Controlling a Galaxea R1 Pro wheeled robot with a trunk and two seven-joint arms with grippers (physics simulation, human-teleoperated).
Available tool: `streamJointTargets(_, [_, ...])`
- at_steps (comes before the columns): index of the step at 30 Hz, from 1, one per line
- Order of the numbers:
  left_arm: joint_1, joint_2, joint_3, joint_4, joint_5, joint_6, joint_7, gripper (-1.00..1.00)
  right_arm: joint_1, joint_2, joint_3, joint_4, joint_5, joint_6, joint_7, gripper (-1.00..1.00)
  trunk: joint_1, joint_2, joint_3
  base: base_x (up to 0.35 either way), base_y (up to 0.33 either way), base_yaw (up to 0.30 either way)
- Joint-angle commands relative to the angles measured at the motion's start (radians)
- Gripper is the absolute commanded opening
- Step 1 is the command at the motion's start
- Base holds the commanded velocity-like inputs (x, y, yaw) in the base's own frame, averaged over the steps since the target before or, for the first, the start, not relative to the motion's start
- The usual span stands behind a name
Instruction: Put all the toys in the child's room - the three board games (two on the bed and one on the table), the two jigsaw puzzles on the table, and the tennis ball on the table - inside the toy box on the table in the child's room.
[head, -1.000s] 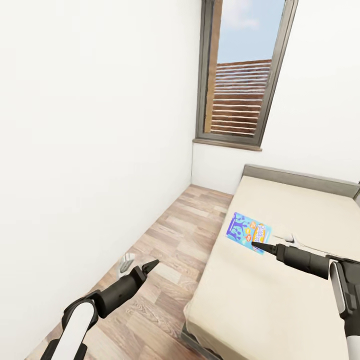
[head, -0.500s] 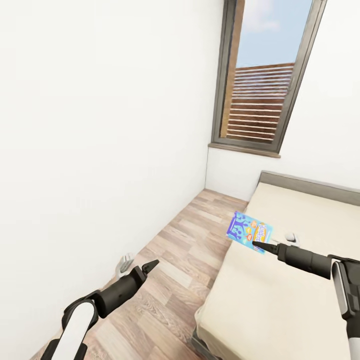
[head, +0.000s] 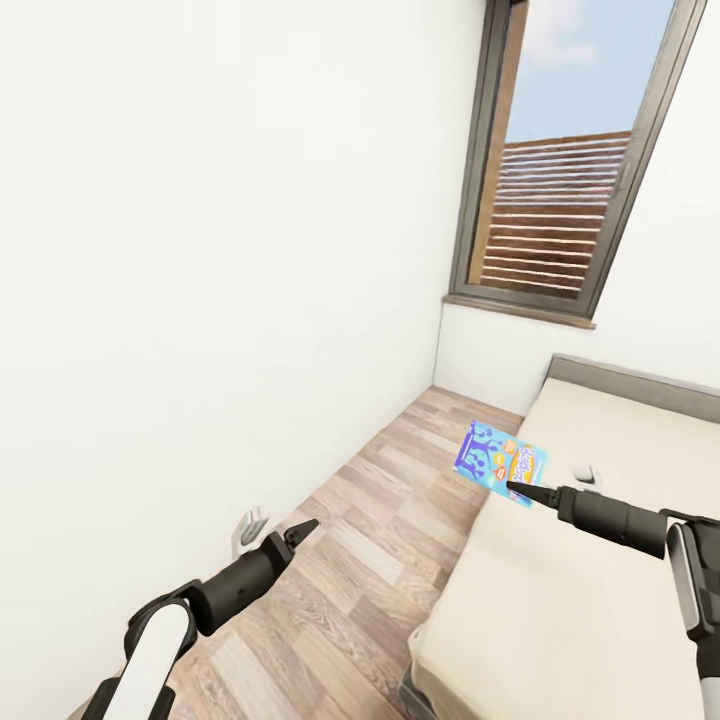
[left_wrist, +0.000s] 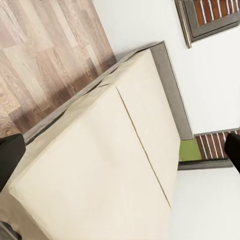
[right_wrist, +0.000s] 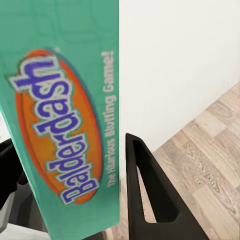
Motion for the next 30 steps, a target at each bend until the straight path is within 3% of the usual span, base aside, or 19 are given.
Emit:
streamJointTargets(1, [-0.001,-0.001,0.000,-0.001,0.011,0.004,0.010,1.00,-0.001,-0.001,-0.001,0.000,0.002,0.008,0.005,-1.00,-0.004,0.006,0.002,0.000,0.000,0.078])
streamJointTargets(15, [-0.001,-0.001,0.000,-0.001,0.011,0.004,0.010,1.00,0.000,-0.003,-0.004,-0.001,-0.001,0.007,0.008,-1.00,-0.057,0.104,0.048,0.000,0.000,0.037])
streamJointTargets(30, [-0.001,-0.005,-0.001,0.002,-0.001,0.004,0.010,1.00,0.002,0.003,-0.005,-0.018,0.003,-0.006,0.004,-1.00,-0.115,0.209,0.105,0.000,0.000,0.198])
